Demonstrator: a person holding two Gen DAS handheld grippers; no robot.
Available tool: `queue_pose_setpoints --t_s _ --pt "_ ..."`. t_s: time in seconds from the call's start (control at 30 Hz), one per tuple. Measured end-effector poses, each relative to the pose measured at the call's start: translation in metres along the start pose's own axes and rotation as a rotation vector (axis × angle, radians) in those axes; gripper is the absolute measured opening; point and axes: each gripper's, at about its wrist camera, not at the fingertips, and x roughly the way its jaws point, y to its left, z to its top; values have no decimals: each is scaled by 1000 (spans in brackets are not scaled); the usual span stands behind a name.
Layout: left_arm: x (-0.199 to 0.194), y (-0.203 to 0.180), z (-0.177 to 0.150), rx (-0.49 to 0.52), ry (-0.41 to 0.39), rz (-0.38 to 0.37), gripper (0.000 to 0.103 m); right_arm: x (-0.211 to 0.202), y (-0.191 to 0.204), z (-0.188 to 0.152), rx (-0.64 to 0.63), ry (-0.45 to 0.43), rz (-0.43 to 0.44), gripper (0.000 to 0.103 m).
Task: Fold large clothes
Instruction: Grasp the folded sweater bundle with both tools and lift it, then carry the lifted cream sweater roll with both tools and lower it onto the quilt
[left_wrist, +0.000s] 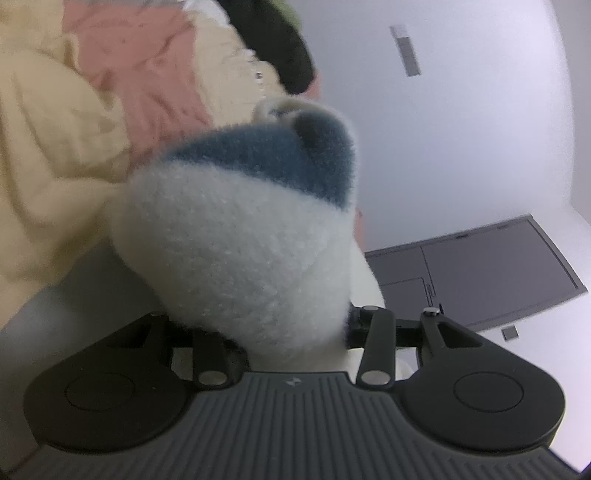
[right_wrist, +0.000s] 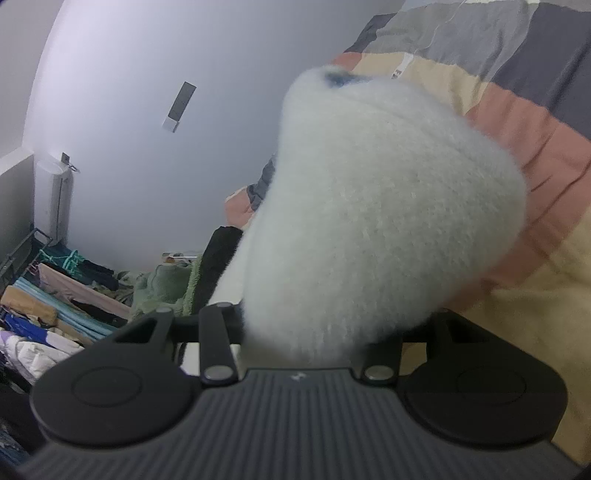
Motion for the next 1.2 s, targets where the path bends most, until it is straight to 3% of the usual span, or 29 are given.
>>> queue_pose_setpoints --t_s 0.13,0.33,0.6,0.9,1.2 --pt "-22 -8 -15 8 -5 -2 48 -12 7 -4 16 27 -16 50" --pt "-45 -2 -34 -3 10 66 48 -28 -4 -22 23 97 -60 49" --pt "-61 -28 -44 -9 7 9 48 -59 23 -1 -52 68 4 49" --pt "-39 -112 -59 49 36 -108 48 -108 46 69 -85 -26 80 49" --pt "36 -216 -99 128 117 -235 48 -171 46 161 -116 -189 86 49"
